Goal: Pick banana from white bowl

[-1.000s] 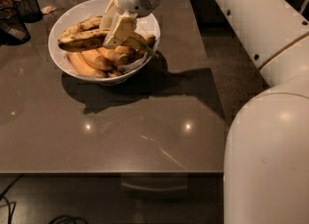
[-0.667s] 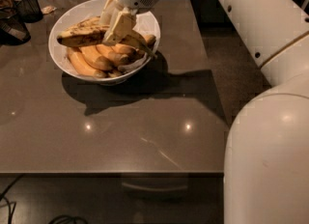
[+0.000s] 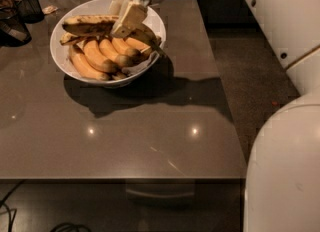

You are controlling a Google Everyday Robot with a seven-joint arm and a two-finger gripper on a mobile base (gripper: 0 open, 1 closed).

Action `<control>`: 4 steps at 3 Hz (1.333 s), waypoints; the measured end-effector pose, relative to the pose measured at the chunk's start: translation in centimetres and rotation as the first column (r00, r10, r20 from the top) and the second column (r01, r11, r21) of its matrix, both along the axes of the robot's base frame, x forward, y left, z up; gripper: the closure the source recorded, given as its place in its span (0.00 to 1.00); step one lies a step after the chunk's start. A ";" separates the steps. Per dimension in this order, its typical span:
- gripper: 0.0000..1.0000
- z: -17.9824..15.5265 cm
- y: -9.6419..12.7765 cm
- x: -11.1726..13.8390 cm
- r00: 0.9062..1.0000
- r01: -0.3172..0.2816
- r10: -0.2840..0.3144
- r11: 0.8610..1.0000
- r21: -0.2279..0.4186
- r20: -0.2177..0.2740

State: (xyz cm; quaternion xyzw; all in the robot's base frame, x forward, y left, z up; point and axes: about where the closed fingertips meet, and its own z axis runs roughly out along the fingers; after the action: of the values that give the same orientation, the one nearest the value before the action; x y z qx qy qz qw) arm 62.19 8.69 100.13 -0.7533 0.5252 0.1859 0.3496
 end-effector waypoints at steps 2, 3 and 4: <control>1.00 2.9 -0.3 -1.2 0.995 0.044 -0.037 0.996 -0.079 0.088; 1.00 3.6 0.0 -1.6 0.993 0.053 -0.039 0.991 -0.126 0.113; 1.00 3.8 0.3 -1.7 0.992 0.052 -0.033 0.987 -0.149 0.124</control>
Offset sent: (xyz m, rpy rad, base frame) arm -0.0198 -0.0056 0.0473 -0.1504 -0.1364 -0.0608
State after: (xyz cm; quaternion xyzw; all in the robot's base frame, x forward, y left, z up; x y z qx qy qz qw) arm 60.50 9.02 103.97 -0.7762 0.5317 0.0918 0.3262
